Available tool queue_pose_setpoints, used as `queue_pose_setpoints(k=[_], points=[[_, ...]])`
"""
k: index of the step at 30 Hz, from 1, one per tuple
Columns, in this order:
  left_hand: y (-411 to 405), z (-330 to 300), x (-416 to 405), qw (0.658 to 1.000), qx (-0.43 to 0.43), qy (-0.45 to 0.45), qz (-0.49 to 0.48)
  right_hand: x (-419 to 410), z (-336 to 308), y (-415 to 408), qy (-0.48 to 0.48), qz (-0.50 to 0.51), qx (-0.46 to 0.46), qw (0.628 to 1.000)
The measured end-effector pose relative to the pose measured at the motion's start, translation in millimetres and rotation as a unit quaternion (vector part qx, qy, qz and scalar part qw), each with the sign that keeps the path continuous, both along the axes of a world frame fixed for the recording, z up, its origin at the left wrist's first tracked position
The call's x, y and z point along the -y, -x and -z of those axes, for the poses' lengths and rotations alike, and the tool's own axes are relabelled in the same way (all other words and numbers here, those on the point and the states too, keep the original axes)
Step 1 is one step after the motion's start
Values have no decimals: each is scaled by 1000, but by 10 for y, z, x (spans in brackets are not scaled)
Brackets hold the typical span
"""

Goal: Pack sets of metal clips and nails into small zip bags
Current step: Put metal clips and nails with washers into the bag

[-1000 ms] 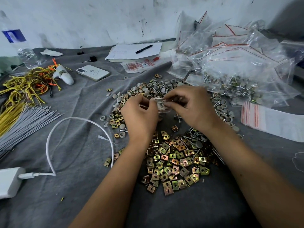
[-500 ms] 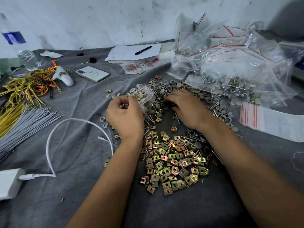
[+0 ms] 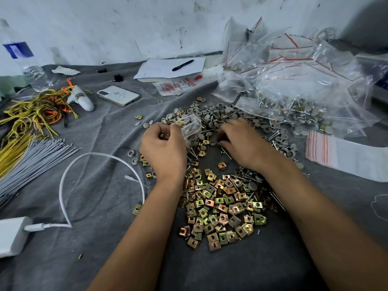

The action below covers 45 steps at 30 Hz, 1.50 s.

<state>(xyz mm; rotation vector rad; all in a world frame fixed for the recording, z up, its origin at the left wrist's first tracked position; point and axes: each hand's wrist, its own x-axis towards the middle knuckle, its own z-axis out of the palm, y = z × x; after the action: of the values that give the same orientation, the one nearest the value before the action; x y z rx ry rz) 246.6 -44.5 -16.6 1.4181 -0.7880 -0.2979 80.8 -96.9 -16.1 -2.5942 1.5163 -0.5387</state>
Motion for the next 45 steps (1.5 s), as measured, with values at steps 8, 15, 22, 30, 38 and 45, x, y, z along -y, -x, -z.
queue_pose_setpoints(k=[8,15,22,30,38,45], points=[[50,26,2,995,94,-10,32,-128,-104,-2,50,-44,327,943],[66,51,4,984,170,-5,52,-193,-138,-73,107,-100,274,950],[33,26,10,996,81,-9,19,-178,-123,-73,88,-96,306,943],[-15,3,13,999,-21,21,-15,-157,-63,-86,37,-105,190,975],[-2,-17,5,1000,-15,21,-17,-190,-43,-194,-3,-94,24,995],[18,-33,-17,1000,-3,17,-10,-212,-57,-189,-16,-97,10,995]])
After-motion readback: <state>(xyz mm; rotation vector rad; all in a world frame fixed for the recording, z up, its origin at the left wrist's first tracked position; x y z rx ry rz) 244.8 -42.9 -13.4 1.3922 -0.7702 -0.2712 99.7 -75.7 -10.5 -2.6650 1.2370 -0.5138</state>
